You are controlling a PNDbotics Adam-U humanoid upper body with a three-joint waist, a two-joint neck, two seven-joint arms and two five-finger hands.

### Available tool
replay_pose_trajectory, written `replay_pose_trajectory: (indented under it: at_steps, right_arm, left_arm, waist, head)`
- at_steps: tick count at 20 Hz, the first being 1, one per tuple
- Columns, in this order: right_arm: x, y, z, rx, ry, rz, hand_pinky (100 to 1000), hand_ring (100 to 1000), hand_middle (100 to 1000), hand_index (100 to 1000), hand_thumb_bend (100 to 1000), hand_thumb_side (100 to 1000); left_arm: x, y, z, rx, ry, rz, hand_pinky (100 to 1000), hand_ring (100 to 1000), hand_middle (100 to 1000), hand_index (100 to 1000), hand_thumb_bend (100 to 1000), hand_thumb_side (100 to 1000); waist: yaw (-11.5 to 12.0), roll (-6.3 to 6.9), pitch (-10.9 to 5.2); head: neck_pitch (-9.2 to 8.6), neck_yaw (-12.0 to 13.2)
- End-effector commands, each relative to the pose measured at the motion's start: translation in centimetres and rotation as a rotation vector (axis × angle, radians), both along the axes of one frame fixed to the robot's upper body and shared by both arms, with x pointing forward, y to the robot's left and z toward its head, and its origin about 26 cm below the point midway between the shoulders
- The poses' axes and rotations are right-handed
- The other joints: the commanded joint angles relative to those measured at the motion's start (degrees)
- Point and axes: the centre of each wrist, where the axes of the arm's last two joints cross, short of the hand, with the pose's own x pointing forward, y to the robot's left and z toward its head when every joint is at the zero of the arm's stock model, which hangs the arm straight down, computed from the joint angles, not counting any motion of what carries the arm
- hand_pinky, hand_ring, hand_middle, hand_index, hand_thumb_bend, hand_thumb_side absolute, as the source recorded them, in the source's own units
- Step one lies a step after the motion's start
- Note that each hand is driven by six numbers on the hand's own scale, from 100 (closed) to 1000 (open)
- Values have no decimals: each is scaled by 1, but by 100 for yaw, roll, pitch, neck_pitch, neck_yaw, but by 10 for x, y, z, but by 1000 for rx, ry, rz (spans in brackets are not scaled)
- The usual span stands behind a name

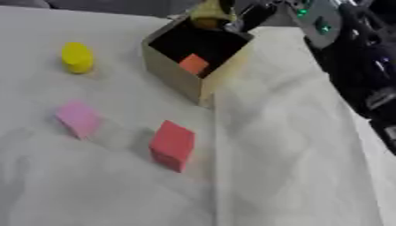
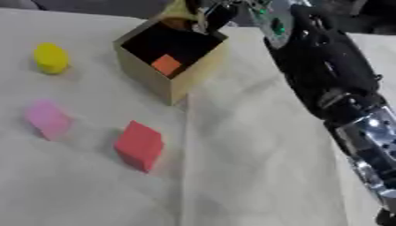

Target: Pick up objects on the table and place them in the box.

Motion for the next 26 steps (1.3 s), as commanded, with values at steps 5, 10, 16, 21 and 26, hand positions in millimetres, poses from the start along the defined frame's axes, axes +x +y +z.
replay_pose_trajectory:
  at_steps: [5,10,16,21,26]
  right_arm:
    - [7,-3,1,-128,-12,-50,879,868,735,794,426,100]
    - [6,-8,3,-123,-28,-77,882,877,741,802,430,100]
    - [-3,-8,22,29,-92,-30,882,869,708,810,272,100]
    - [-20,-16,46,140,-129,11,892,888,735,839,147,238]
    - [-53,-43,66,190,-162,68,897,904,767,869,100,308]
  left_arm:
    - [-1,-1,9,17,-29,-15,844,629,724,813,225,836]
    - [-2,-1,9,17,-28,-16,844,630,724,813,225,834]
    - [-2,0,8,17,-27,-14,844,630,724,813,227,832]
    - [-2,1,8,22,-25,-6,843,631,725,813,227,828]
    - [0,6,20,80,-56,8,842,634,730,817,230,799]
  waist:
    - [8,31,-114]
    - [-13,40,-146]
    - [-44,71,-180]
    - [-99,97,-214]
    - [-176,136,-253]
  head:
    - [-13,-13]
    - [5,5]
    - [47,31]
    - [99,71]
    - [155,155]
